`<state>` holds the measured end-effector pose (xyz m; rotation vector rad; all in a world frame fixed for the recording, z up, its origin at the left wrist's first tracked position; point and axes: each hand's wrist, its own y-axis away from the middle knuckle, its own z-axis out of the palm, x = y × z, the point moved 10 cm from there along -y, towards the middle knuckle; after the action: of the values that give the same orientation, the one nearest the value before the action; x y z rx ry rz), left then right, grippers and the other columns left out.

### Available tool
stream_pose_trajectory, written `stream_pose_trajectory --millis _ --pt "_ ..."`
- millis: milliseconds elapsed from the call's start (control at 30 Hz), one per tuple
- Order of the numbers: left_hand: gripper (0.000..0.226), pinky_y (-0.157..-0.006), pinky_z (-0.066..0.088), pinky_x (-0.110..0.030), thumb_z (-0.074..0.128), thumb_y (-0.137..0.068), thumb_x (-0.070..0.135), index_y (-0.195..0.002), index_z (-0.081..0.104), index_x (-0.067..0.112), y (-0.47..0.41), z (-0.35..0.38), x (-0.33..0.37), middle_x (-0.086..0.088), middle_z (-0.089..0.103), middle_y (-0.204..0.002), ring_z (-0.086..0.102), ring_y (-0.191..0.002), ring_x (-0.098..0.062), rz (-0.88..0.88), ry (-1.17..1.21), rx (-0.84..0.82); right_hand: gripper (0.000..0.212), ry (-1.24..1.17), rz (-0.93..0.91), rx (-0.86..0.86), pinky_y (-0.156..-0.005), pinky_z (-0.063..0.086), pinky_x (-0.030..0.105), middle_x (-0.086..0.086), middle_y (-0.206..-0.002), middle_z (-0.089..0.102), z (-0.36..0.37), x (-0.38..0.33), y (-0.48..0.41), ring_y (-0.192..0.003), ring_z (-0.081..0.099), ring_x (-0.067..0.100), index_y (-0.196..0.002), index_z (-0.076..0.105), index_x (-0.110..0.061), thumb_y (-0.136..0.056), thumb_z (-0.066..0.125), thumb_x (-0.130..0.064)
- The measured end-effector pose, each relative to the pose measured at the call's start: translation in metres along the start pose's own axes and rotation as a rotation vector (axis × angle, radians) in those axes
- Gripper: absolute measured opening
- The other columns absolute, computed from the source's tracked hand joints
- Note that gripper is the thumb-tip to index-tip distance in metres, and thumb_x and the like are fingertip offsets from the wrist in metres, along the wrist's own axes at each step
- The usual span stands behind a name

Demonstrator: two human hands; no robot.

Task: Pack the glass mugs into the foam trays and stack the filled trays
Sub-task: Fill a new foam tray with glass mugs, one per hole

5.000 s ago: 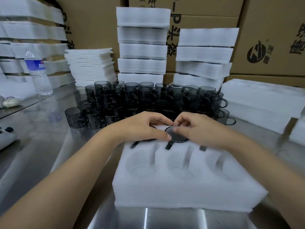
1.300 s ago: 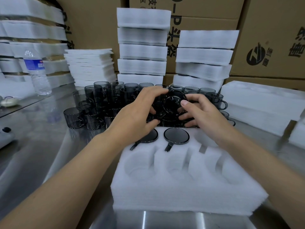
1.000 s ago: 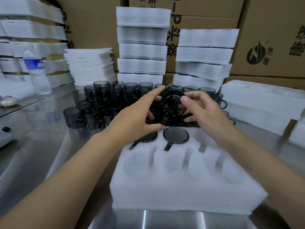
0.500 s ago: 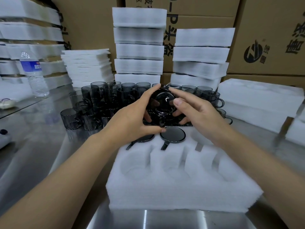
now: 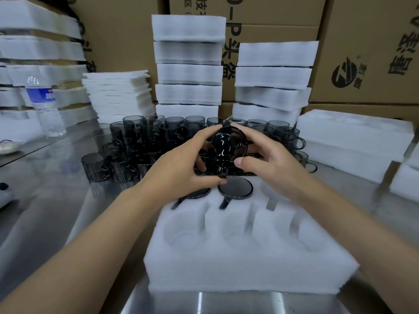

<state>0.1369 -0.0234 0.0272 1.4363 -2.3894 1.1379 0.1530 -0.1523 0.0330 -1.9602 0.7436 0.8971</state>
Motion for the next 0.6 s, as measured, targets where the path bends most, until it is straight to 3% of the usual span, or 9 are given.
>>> stream_pose_trajectory --millis 100,200,333,500,600 --pt "0.094 -0.062 0.045 -0.019 0.069 -0.059 0.061 -0.131 0.009 0.071 0.0 0.001 -0.001 0.032 0.05 -0.105 0.061 -0.077 0.002 -0.005 -0.025 -0.006 0.068 -0.003 -0.041 -0.007 -0.091 0.052 0.042 -0.002 -0.13 0.051 0.003 -0.006 0.001 -0.105 0.059 0.011 -0.131 0.044 -0.046 -0.074 0.062 -0.014" --pt "0.096 -0.063 0.049 -0.023 0.069 -0.06 0.062 -0.134 0.007 0.068 0.0 0.002 -0.002 0.034 0.049 -0.105 0.061 -0.078 0.002 -0.006 -0.041 -0.012 0.074 0.014 -0.072 -0.014 -0.087 0.054 0.039 0.001 -0.13 0.049 0.003 -0.007 0.0 -0.106 0.059 0.011 -0.129 0.044 -0.05 -0.076 0.062 -0.002" --pt "0.097 -0.066 0.052 -0.027 0.069 -0.06 0.062 -0.133 0.005 0.069 0.0 0.001 -0.001 0.034 0.05 -0.107 0.062 -0.078 0.0 0.002 -0.035 -0.013 0.079 0.058 -0.113 -0.004 -0.078 0.052 0.023 -0.004 -0.13 0.046 0.001 -0.007 0.0 -0.105 0.056 0.008 -0.129 0.044 -0.051 -0.078 0.061 0.007" --pt "0.098 -0.069 0.055 -0.031 0.068 -0.062 0.062 -0.135 0.004 0.068 0.001 0.003 -0.001 0.028 0.052 -0.114 0.062 -0.078 0.0 0.002 -0.047 -0.03 0.071 0.181 -0.144 0.054 -0.09 0.045 0.017 -0.02 -0.124 0.049 -0.004 -0.012 0.001 -0.111 0.049 -0.003 -0.131 0.046 -0.044 -0.077 0.072 -0.006" --pt "0.096 -0.07 0.055 -0.032 0.066 -0.062 0.062 -0.137 0.006 0.066 0.001 0.003 0.0 0.03 0.049 -0.115 0.061 -0.079 0.001 0.004 -0.057 -0.039 0.06 0.168 -0.107 0.079 -0.093 0.045 0.023 -0.023 -0.113 0.059 -0.009 -0.01 0.0 -0.107 0.056 -0.003 -0.12 0.051 -0.039 -0.072 0.079 -0.015"
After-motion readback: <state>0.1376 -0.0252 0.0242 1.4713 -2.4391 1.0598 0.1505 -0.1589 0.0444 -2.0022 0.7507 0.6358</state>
